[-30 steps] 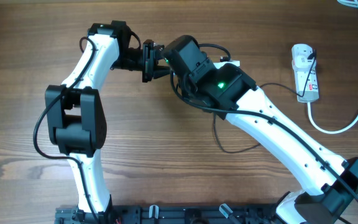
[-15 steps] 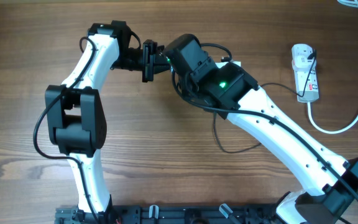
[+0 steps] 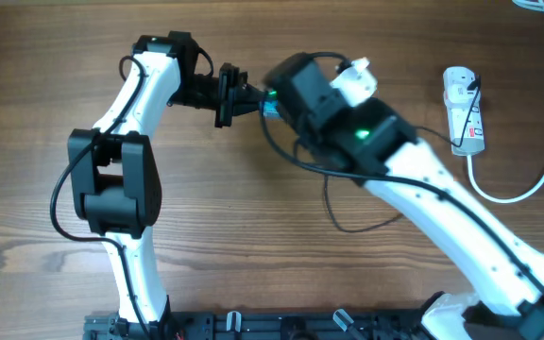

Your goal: Plug charger to phone and switch on socket

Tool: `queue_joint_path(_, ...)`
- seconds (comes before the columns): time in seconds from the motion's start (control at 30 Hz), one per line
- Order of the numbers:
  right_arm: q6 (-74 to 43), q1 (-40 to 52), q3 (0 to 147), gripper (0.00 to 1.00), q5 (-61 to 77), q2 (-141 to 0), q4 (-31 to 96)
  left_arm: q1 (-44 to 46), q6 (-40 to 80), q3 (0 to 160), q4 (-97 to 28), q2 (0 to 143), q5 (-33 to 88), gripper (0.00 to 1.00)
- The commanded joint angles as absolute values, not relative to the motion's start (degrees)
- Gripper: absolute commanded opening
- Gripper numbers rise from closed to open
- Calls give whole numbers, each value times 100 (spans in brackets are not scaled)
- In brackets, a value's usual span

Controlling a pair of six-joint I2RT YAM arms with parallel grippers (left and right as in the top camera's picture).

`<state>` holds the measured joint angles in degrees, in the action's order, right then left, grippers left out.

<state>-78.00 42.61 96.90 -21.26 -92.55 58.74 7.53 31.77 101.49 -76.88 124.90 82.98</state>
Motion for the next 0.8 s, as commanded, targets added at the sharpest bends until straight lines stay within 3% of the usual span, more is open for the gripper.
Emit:
queue_joint_path(0.0,-5922,3522,9793,100,-2204,-8746,6482,635,3020,10248,-7677,12267,7975,4)
queue_joint_path(0.2,-5074,1907,9743,100,-2176,-8750,7631,661,2873,10248,-7684,12267,8058,4)
queue_joint_path(0.37,-4950,982,9555,100,-2018,-8890,7981,840,2873,10248,-7811,12267,8814,4)
queue_joint_path(0.53,-4851,838,9026,100,-1653,-8914,7942,932,2895,10248,-7826,12267,9037,4)
queue_joint_path(0.77,-3599,838,8095,100,-585,-8917,7177,932,2897,10250,-7830,12267,9037,4)
